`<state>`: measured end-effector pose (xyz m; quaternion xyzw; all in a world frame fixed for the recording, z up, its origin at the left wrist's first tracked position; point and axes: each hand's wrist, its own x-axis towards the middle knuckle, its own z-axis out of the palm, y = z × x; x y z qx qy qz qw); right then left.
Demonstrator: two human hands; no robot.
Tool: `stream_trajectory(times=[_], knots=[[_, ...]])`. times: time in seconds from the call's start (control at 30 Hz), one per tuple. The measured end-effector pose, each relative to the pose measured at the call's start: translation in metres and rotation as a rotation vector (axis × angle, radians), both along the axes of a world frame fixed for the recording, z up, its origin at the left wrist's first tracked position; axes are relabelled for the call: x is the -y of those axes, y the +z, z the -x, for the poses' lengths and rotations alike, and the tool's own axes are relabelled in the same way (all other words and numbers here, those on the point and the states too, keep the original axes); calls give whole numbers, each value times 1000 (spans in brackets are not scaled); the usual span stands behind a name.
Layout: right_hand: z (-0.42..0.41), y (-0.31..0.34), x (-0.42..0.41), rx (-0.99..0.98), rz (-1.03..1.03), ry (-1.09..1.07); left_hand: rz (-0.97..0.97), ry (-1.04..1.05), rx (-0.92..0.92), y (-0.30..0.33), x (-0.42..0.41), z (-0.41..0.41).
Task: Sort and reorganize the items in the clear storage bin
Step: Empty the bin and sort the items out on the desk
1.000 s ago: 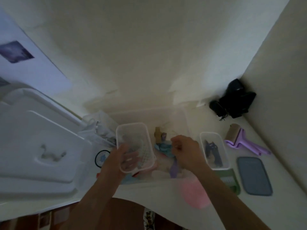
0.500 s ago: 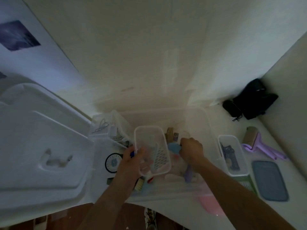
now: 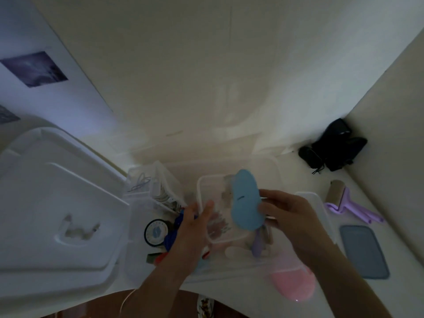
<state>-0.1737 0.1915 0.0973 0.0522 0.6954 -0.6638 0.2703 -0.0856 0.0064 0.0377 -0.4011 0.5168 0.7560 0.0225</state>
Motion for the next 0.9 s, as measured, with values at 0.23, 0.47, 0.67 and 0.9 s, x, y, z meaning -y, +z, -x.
stream_trajectory(times=[0.23,0.47,0.67,0.9], knots=[[-40,-27,38,-648,-715,103,-131,-32,-96,10,-19,-5],[-59,-24,52,-620,-650,-14,-114,-47,-114,5,-26,-11],[-58,-19,43,-443,-510,-70,-98,-38,-89,-1,-24,-13],[-77,-40,58,-614,-847,270,-64,34,-80,-14,-17,-15]])
